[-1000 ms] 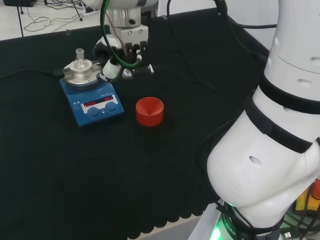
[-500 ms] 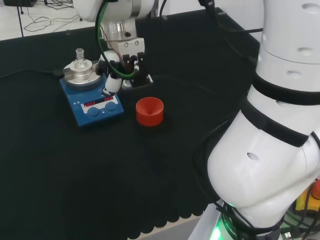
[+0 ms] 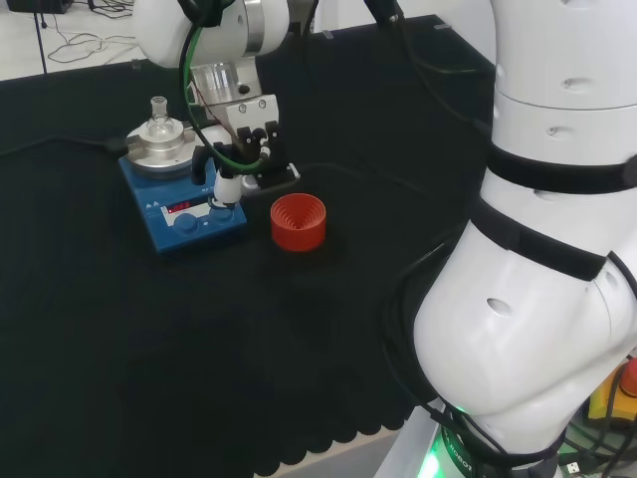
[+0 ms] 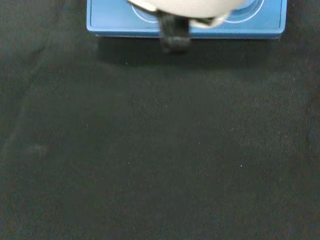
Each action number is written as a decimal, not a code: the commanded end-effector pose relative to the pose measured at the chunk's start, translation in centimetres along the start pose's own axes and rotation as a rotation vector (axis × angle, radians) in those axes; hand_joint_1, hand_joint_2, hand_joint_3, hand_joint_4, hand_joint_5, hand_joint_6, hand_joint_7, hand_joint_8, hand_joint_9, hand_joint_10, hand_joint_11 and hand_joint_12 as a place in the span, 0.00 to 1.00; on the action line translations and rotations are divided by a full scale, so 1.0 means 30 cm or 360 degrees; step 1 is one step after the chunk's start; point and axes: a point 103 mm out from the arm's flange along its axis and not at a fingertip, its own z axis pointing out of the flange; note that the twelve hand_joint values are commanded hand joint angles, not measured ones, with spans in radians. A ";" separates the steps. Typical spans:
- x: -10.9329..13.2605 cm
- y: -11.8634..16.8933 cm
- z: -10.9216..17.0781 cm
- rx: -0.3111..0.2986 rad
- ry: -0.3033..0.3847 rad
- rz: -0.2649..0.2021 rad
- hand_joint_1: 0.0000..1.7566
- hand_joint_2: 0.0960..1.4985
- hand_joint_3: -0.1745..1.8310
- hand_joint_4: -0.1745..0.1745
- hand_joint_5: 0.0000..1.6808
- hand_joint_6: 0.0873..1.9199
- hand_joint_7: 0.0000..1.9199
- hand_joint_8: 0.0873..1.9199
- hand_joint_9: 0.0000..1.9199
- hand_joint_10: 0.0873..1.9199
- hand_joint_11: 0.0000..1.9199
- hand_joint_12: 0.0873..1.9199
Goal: Turn on the heater.
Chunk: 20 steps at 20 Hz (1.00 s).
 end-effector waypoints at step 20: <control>0.076 0.076 0.060 0.0386 -0.0066 -0.0051 0.81 0.41 0.60 0.41 0.17 0.17 0.85 0.88 0.93 0.81 0.80 0.67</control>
